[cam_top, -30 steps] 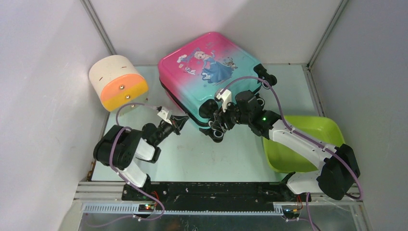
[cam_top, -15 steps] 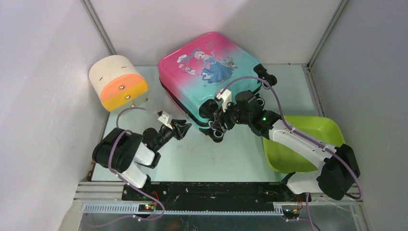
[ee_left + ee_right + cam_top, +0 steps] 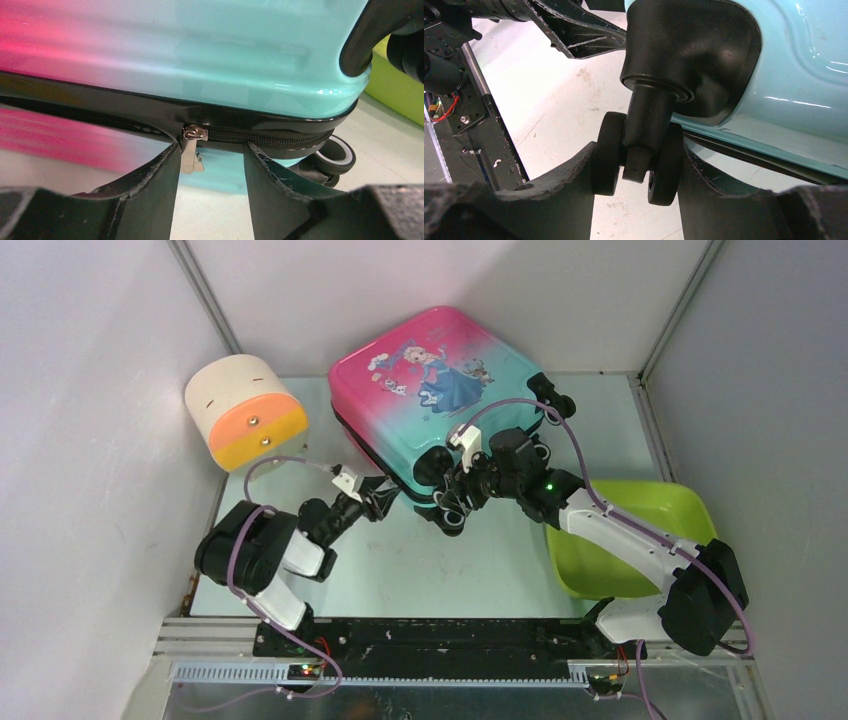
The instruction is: Open, take out, and arrange the luggage
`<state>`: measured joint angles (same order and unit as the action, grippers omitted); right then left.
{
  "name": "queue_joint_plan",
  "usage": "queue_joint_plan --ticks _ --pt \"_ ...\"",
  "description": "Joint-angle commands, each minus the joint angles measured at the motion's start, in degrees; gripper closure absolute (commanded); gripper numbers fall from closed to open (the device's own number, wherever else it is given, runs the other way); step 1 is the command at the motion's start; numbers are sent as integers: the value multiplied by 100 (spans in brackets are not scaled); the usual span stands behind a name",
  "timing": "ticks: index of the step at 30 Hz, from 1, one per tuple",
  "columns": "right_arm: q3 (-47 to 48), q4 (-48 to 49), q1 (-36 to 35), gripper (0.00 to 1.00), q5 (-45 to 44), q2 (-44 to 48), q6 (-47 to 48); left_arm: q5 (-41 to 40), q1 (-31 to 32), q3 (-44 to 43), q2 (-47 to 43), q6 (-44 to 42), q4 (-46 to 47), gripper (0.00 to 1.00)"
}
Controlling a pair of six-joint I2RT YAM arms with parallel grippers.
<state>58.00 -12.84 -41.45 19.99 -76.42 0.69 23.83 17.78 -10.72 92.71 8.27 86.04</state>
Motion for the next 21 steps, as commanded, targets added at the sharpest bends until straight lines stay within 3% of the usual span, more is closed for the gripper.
queue_joint_plan --ticks 1,21 --pt "26 -13 18 100 422 144 417 397 24 -155 153 -502 512 44" --pt "27 51 5 100 427 -58 324 960 146 -299 89 -678 512 56"
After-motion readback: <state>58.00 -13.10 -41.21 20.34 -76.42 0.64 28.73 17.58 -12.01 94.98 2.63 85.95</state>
